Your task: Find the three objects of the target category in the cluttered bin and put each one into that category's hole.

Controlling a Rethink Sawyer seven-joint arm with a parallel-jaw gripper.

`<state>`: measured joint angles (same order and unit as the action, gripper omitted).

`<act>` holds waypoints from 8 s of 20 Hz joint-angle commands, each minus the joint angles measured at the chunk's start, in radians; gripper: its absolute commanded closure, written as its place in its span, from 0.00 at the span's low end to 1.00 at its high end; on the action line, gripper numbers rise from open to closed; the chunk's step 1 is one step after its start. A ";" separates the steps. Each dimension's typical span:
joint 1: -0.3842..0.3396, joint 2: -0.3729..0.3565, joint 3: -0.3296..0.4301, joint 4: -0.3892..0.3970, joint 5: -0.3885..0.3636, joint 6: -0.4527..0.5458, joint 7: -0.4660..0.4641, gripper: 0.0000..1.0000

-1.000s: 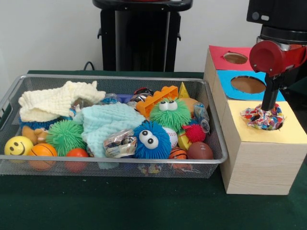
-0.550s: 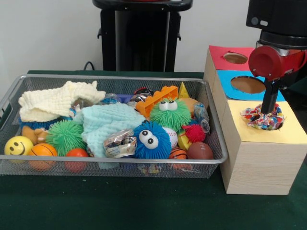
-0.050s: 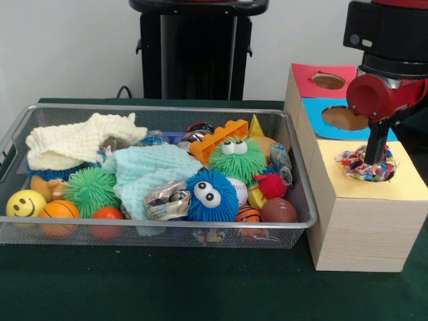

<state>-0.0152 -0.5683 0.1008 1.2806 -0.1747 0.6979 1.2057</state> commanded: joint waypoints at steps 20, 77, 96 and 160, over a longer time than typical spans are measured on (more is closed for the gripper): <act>-0.063 0.079 0.078 0.190 0.110 0.029 0.136 1.00; -0.172 -0.146 0.095 0.364 0.048 -0.047 -0.008 1.00; -0.466 -0.163 0.223 0.364 -0.024 0.010 -0.155 1.00; -0.433 -0.070 0.255 0.366 -0.315 -0.237 0.021 0.00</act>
<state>-0.4624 -0.6897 0.4042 1.6283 -0.4213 0.3243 1.2057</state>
